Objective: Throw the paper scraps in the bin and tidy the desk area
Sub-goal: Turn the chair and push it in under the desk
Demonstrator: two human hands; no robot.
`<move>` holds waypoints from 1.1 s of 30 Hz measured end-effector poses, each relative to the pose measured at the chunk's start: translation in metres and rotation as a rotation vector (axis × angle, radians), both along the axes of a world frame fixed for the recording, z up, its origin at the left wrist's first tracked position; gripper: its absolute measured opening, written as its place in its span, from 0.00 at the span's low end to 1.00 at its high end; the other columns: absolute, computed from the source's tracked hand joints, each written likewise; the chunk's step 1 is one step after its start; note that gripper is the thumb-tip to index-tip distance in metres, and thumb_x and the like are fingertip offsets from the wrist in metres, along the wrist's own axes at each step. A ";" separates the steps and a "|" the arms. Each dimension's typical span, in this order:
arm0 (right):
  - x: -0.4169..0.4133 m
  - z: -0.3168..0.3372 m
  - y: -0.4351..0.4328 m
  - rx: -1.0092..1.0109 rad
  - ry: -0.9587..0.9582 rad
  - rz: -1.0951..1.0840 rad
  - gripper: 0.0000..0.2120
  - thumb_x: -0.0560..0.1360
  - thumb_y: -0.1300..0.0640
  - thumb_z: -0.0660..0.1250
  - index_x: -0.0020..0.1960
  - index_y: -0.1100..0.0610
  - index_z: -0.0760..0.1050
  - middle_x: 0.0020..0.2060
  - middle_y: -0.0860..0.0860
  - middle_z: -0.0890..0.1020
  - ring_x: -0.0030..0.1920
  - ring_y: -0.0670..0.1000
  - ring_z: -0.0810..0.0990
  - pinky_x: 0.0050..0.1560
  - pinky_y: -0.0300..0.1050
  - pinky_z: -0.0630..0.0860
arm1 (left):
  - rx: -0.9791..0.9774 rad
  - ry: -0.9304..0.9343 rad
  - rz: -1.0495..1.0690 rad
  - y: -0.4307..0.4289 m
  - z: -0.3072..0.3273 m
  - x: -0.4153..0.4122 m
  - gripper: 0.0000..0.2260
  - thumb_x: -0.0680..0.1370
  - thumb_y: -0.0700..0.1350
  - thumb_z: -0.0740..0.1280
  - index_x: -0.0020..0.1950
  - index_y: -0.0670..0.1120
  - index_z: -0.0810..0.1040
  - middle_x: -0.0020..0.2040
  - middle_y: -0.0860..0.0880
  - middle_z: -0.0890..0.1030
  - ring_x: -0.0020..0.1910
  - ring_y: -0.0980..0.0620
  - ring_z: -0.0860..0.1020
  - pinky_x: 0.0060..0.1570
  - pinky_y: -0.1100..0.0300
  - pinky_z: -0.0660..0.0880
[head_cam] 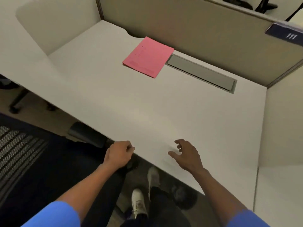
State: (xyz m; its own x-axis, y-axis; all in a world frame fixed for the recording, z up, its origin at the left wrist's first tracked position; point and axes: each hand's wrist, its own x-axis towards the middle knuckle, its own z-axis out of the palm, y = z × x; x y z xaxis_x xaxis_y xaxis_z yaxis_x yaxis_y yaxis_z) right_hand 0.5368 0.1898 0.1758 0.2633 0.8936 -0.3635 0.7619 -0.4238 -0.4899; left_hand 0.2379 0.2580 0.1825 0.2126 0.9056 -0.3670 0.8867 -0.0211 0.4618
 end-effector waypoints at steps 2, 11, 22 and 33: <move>-0.009 -0.002 -0.026 -0.020 -0.004 0.017 0.27 0.72 0.35 0.73 0.67 0.42 0.73 0.56 0.42 0.80 0.53 0.45 0.82 0.54 0.47 0.80 | -0.065 0.019 -0.007 -0.031 -0.002 -0.011 0.09 0.82 0.57 0.68 0.48 0.53 0.83 0.41 0.55 0.84 0.42 0.55 0.83 0.47 0.50 0.84; -0.051 -0.012 -0.098 -0.080 0.000 0.236 0.22 0.74 0.36 0.70 0.66 0.40 0.73 0.58 0.39 0.78 0.54 0.42 0.79 0.53 0.41 0.73 | -0.318 0.041 0.024 -0.136 -0.025 -0.067 0.07 0.81 0.58 0.69 0.51 0.56 0.81 0.46 0.55 0.84 0.45 0.58 0.82 0.50 0.53 0.84; -0.075 -0.034 -0.175 -0.259 0.022 0.442 0.28 0.74 0.37 0.73 0.70 0.45 0.72 0.58 0.46 0.81 0.57 0.49 0.81 0.58 0.51 0.81 | -0.364 0.030 0.261 -0.272 -0.044 -0.099 0.09 0.78 0.59 0.71 0.47 0.55 0.82 0.48 0.54 0.85 0.48 0.52 0.84 0.53 0.49 0.84; -0.114 -0.041 -0.271 -0.392 0.051 0.576 0.29 0.76 0.41 0.73 0.73 0.51 0.72 0.66 0.52 0.80 0.66 0.53 0.80 0.65 0.58 0.79 | -0.359 0.037 0.431 -0.393 -0.043 -0.130 0.08 0.78 0.54 0.74 0.44 0.52 0.83 0.41 0.57 0.83 0.45 0.54 0.83 0.44 0.58 0.76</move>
